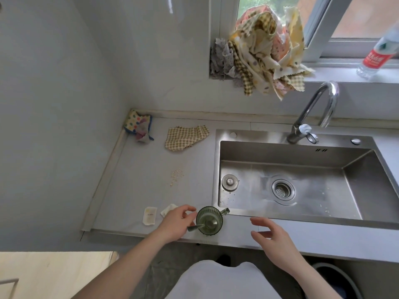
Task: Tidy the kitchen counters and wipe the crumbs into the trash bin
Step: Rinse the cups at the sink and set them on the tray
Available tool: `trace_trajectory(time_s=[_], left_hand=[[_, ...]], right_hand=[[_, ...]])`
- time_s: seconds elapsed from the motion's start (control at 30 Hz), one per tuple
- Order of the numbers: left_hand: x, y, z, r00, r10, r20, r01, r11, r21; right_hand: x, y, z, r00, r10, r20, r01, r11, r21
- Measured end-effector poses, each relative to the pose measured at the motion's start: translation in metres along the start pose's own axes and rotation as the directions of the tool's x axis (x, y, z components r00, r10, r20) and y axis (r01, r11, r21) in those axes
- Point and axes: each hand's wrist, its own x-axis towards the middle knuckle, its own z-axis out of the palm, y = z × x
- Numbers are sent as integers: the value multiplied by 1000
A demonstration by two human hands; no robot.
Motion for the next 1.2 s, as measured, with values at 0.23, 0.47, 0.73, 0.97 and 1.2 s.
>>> trace_trajectory(time_s=[0.23,0.47,0.73,0.97,1.2], left_hand=[[7,23,-9,986,-16,167,-11,987,162],[17,78,-13,992,29,123,-85,871,485],[9,204,62,944,255,209,-327,800,503],[-32,286,204,857,284,430,-434,848,305],[-78,349,331,772,307,557,-527,798,290]], right_hand=[[-11,9,-2,999,28,-32,-27,998,49],[-33,23,-15,992,77,-103,-64,991,121],[-102,67,-64,936,224,-273,-121,930,348],[-194,165,-126,790,393,-471,-143,865,482],[-280,261,-174,646,522,-557,-173,811,559]])
